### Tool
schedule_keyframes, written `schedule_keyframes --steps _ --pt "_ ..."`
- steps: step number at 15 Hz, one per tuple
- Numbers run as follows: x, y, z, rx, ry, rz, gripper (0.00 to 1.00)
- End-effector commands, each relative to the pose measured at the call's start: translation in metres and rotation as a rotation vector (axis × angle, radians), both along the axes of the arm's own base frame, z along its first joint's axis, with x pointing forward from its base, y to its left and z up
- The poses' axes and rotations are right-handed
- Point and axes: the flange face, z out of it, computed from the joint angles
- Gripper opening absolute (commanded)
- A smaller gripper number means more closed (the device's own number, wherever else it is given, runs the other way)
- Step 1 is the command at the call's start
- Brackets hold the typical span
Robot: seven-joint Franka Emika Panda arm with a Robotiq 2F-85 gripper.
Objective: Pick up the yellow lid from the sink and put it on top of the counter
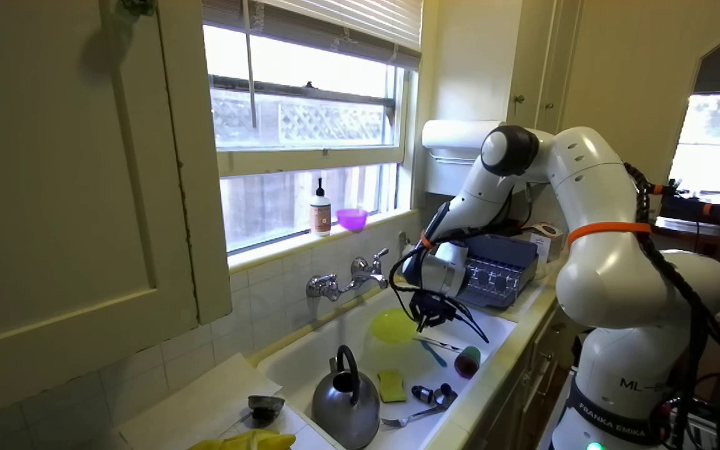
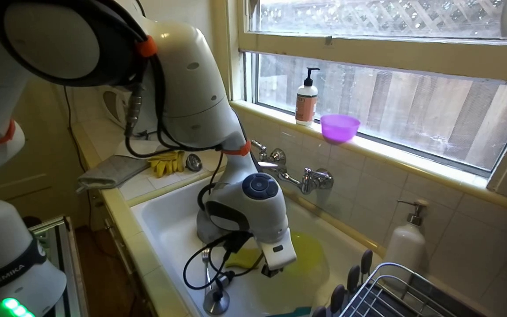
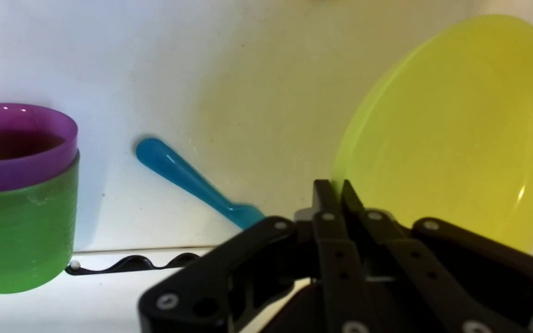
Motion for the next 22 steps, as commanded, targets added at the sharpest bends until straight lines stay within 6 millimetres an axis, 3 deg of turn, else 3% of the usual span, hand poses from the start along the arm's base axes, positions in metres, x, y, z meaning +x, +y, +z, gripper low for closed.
schedule_keyframes --steps 1,8,15,22 --pt "-0.016 0.015 0.008 -0.053 -0.035 -0.044 0.01" --pt "-0.05 0.014 0.011 -0.117 -0.066 -0.16 0.01" --pt "-0.071 -0.01 0.033 -0.162 -0.144 -0.27 0.01" --pt "-0.088 -0.012 0.055 -0.116 -0.267 -0.33 0.01"
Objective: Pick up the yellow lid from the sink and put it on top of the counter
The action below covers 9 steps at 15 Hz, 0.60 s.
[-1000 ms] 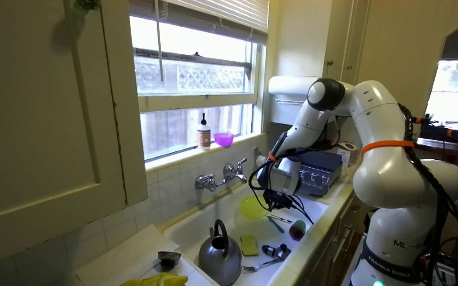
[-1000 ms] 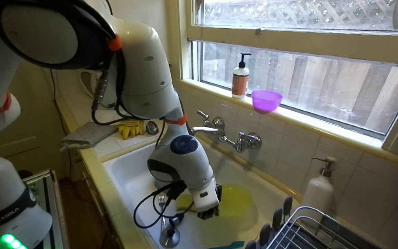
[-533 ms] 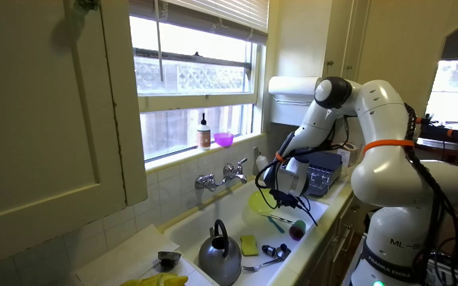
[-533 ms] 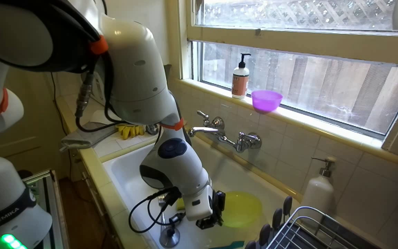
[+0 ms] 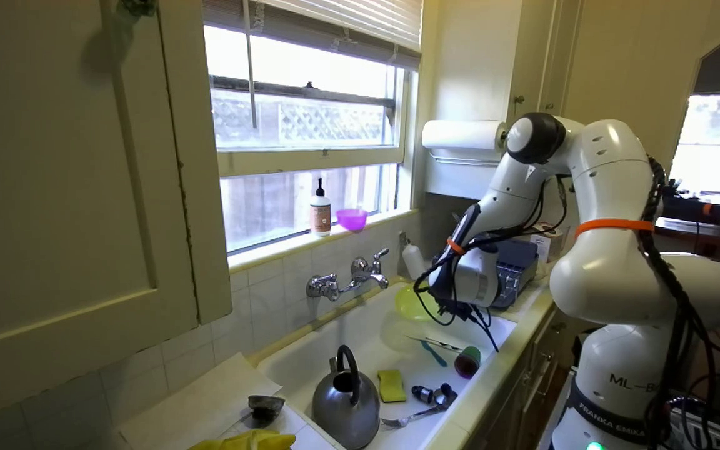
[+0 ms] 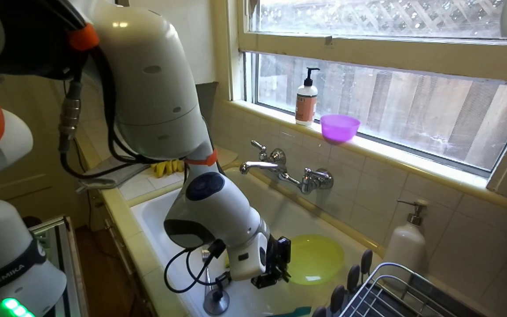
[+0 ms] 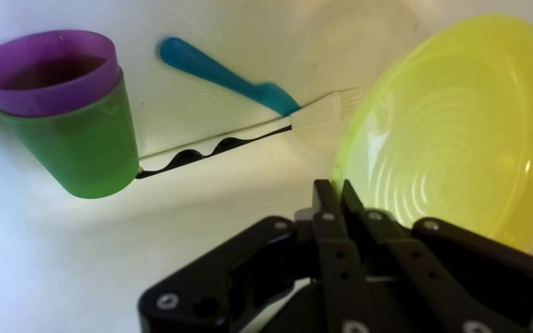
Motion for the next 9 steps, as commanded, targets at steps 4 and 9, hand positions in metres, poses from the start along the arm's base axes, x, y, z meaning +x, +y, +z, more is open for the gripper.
schedule_keyframes --steps 4,9 --pt "-0.029 -0.002 0.013 0.102 -0.12 -0.051 0.01" --pt "-0.048 -0.013 0.017 0.176 -0.171 -0.065 0.01"
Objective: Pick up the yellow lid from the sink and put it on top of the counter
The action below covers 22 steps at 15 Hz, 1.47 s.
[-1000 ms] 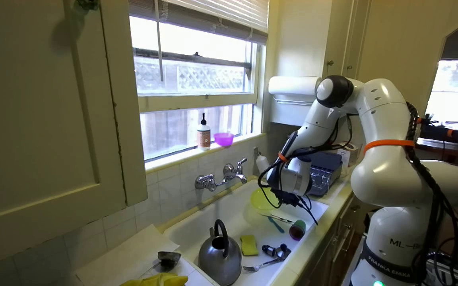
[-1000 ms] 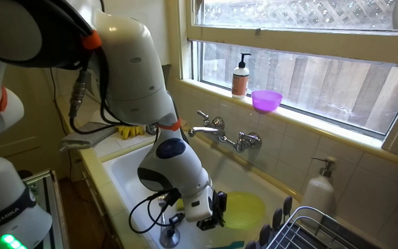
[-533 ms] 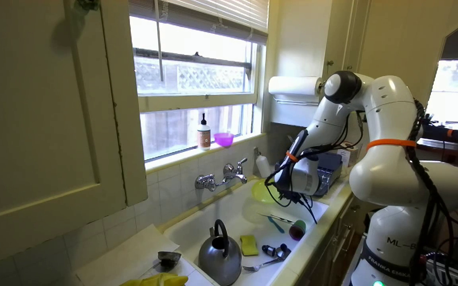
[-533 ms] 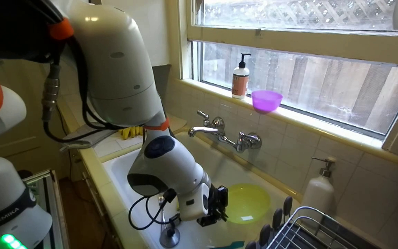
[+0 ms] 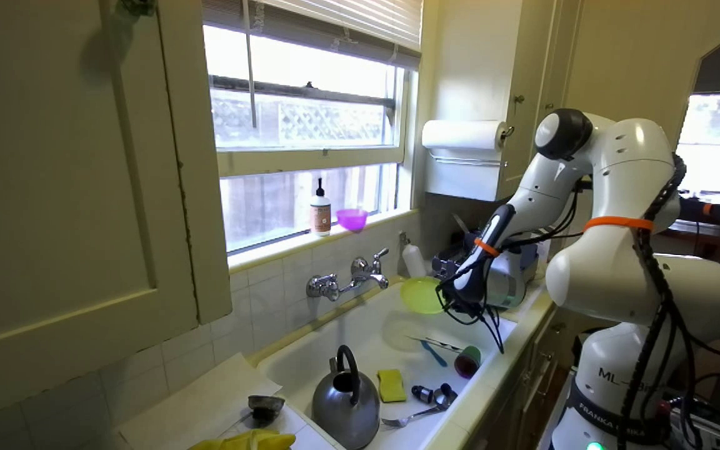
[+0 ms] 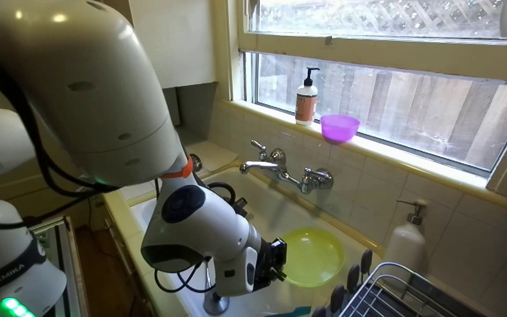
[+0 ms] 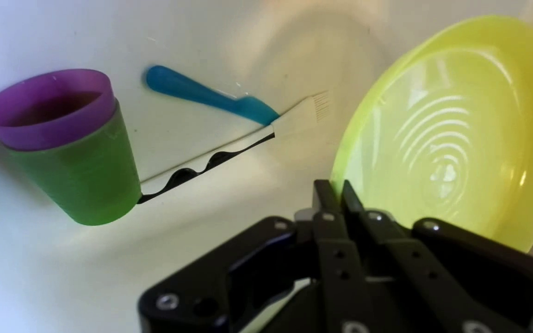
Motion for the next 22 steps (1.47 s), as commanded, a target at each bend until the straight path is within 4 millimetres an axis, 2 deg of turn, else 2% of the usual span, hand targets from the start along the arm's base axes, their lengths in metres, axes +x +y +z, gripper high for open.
schedule_keyframes --steps 1,7,8,11,12,15,22 --pt "-0.017 -0.004 0.006 0.058 -0.049 -0.016 0.01" --pt "-0.032 -0.015 0.006 0.148 -0.056 0.06 0.01" --pt "-0.029 -0.015 0.006 0.102 -0.058 0.049 0.05" --pt "-0.034 -0.02 0.005 0.119 -0.055 0.053 0.05" --pt "-0.034 -0.019 0.005 0.12 -0.056 0.054 0.01" --pt "-0.026 -0.015 0.007 0.14 -0.048 0.055 0.01" --pt "-0.026 -0.029 0.008 0.199 -0.028 -0.041 0.01"
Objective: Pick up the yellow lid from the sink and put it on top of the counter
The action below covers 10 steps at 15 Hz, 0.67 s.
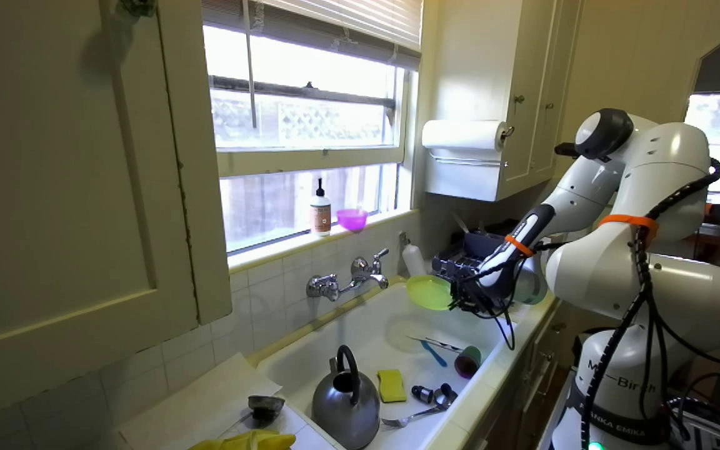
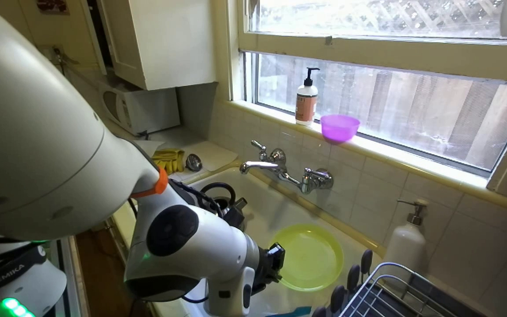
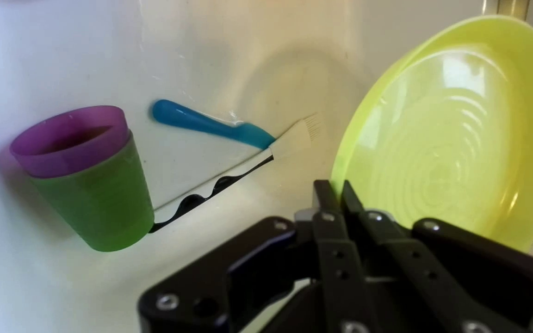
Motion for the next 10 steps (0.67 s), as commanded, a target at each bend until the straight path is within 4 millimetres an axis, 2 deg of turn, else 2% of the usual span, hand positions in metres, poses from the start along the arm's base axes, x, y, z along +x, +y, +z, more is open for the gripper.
schedule_keyframes --steps 1,10 --pt "0.001 -0.008 -0.001 0.052 0.04 -0.045 0.01" --pt "-0.008 -0.023 -0.003 0.096 0.088 -0.103 0.01"
